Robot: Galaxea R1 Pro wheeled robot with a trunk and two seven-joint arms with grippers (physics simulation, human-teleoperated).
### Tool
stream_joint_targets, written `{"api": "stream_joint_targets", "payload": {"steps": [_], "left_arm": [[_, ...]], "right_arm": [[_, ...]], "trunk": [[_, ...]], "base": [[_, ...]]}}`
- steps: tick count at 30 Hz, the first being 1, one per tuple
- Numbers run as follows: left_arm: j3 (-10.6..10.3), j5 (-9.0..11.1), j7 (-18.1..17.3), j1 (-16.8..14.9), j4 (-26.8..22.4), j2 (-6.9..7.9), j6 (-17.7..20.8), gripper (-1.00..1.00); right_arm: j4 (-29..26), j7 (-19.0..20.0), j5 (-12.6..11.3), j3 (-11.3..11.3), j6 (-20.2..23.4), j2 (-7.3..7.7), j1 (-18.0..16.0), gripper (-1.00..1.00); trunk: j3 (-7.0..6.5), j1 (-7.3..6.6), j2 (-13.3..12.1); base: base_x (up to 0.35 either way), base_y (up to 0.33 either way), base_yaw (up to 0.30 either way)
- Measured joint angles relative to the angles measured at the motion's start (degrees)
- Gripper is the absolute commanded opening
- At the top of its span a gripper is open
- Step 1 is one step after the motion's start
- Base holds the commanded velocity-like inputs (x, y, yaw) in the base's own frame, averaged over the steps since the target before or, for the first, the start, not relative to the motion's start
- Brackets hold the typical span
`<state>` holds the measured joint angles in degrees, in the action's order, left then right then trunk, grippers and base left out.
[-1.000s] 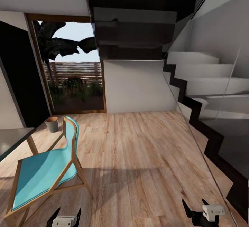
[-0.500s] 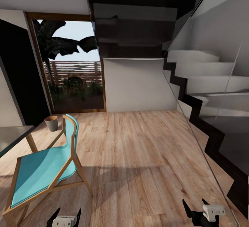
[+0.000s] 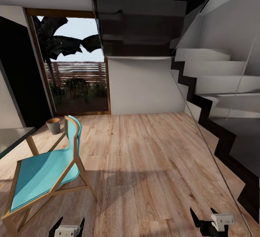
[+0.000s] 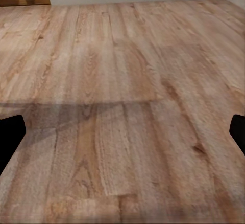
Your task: Put the three can of soda from the living room inside the tash can in the kitchen.
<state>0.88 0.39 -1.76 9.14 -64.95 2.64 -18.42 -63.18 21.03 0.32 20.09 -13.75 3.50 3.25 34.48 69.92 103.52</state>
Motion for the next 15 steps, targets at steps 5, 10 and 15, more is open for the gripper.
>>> {"api": "stream_joint_targets", "payload": {"steps": [5, 10, 15], "left_arm": [[0.00, 0.02, 0.00, 0.00, -0.03, 0.00, -0.03, 1.00], [0.00, 0.05, 0.00, 0.00, -0.07, 0.00, -0.07, 1.00], [-0.08, 0.05, 0.00, 0.00, -0.16, 0.00, -0.12, 1.00]], "right_arm": [[-0.01, -0.05, -0.04, 0.03, 0.03, 0.01, 0.00, 1.00], [-0.01, -0.03, -0.05, 0.04, 0.03, 0.01, 0.00, 1.00], [-0.01, -0.10, -0.05, 0.04, 0.03, 0.01, 0.00, 1.00]], "trunk": [[1.33, 1.10, 2.01], [2.66, 2.20, 4.01], [3.99, 3.29, 6.02]], "base": [[0.000, 0.000, 0.000], [0.000, 0.000, 0.000], [0.000, 0.000, 0.000]]}}
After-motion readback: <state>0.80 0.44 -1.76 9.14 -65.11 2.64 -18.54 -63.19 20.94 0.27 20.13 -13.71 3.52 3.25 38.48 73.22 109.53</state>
